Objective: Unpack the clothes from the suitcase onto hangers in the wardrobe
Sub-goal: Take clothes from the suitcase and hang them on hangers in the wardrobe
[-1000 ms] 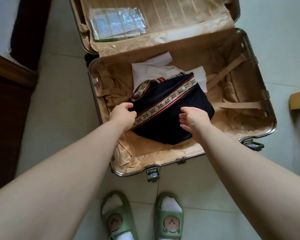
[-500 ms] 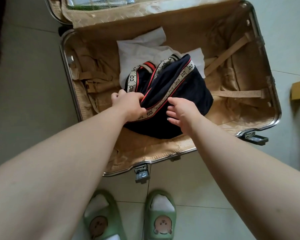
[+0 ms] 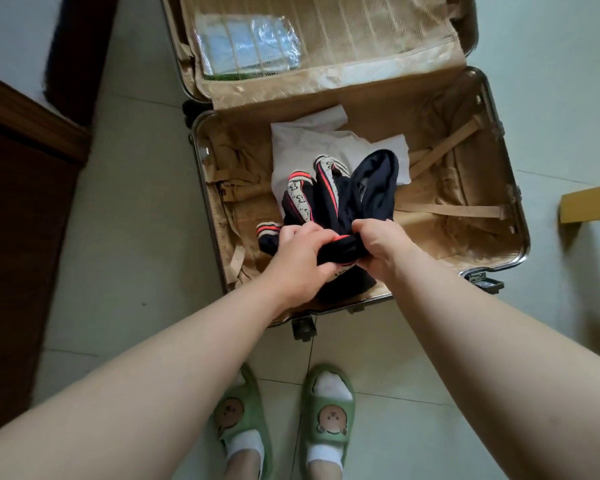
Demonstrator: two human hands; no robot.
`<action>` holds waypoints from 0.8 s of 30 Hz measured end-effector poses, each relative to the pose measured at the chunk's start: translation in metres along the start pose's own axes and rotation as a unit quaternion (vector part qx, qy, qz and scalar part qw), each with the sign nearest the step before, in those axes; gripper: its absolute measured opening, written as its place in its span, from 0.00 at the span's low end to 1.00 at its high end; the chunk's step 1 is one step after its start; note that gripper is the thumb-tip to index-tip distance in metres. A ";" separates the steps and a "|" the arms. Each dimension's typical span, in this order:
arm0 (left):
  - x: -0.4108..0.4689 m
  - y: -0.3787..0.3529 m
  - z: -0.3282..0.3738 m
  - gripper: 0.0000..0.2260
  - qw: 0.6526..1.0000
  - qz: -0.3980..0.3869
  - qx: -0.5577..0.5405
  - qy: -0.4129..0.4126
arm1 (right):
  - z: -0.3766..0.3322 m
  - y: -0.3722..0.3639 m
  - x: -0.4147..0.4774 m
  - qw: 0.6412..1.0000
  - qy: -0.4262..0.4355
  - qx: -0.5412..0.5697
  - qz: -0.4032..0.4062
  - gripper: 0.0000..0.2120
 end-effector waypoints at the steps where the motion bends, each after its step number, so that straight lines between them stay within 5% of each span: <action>1: -0.010 0.006 0.010 0.16 1.000 0.008 -0.012 0.008 | -0.006 0.000 -0.012 1.000 0.006 0.006 -0.006 0.15; 5: -0.044 0.035 0.040 0.11 0.961 0.078 -0.237 0.116 | -0.042 0.006 -0.063 0.998 0.058 0.026 -0.005 0.21; 8: -0.074 0.062 0.059 0.05 0.811 0.193 -0.504 0.226 | -0.077 0.012 -0.107 0.996 0.082 0.024 -0.011 0.21; 11: -0.103 0.079 0.076 0.10 0.714 0.239 -0.598 0.275 | -0.116 0.006 -0.158 0.994 0.098 0.005 -0.048 0.22; 16: -0.147 0.111 0.134 0.17 0.709 0.219 -0.586 0.327 | -0.192 -0.003 -0.257 0.977 0.167 -0.002 -0.133 0.11; 18: -0.164 0.128 0.164 0.22 0.686 0.198 -0.624 0.317 | -0.218 -0.006 -0.299 0.963 0.189 -0.012 -0.192 0.10; 22: -0.186 0.170 0.223 0.34 0.557 0.201 -0.784 0.188 | -0.256 -0.006 -0.378 0.946 0.220 -0.032 -0.238 0.12; 24: -0.201 0.197 0.249 0.37 0.545 0.223 -0.795 0.146 | -0.271 -0.003 -0.415 0.940 0.232 -0.043 -0.247 0.11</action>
Point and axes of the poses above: each hand's wrist, its own x-axis towards the middle knuckle, its own y-axis out of the back of the hand, z = x × y, the point moved 6 cm from there along x, towards the middle knuckle, and after that the axes turned 11 degrees about -x, right-handed, at the moved point
